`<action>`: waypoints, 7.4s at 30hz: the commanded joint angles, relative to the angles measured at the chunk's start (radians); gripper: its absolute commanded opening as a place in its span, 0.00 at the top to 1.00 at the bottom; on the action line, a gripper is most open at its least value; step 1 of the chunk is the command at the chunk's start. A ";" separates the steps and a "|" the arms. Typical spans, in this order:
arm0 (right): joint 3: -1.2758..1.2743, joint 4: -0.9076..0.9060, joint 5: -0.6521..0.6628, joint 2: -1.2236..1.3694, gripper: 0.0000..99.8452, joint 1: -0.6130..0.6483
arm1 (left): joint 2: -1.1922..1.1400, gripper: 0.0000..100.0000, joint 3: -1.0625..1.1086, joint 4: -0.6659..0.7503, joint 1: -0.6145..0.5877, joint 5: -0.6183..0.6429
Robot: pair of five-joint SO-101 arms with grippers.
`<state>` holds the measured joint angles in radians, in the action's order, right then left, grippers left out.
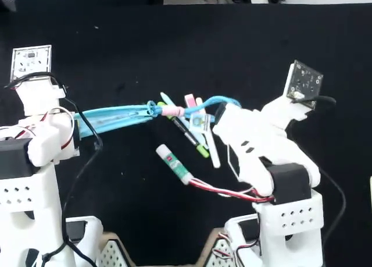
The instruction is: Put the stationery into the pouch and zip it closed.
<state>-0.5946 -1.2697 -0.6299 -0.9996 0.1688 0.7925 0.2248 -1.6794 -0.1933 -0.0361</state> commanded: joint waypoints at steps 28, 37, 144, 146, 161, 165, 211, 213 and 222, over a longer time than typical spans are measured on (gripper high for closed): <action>0.200 -0.206 1.068 -0.010 0.72 0.480 | -0.003 0.97 0.038 0.003 0.015 0.000; 0.071 0.009 0.578 -0.004 0.72 0.485 | -0.003 0.97 0.039 0.000 0.012 0.000; -0.077 0.411 1.335 0.398 0.60 0.502 | -0.003 0.97 0.064 0.000 0.012 0.000; -0.018 0.361 1.338 0.447 0.60 0.502 | -0.003 0.97 0.064 0.000 0.012 0.000; 0.035 0.284 1.376 0.357 0.96 0.519 | -0.003 0.97 0.064 0.000 0.012 0.000; 0.064 0.296 1.237 0.352 0.99 0.499 | -0.003 0.97 0.064 0.000 0.012 0.000; 0.073 0.020 1.432 0.114 0.99 0.218 | -0.003 0.97 0.064 0.000 0.010 0.000; 0.073 0.005 1.432 0.105 0.99 0.206 | -0.003 0.97 0.064 0.000 0.010 0.000; 0.073 -0.008 1.424 0.102 0.99 0.238 | -0.003 0.97 0.064 0.000 0.010 0.000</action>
<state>-0.5378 -1.2727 0.7910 -0.8707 0.4189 0.7971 0.2877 -1.6794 -0.1857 -0.0376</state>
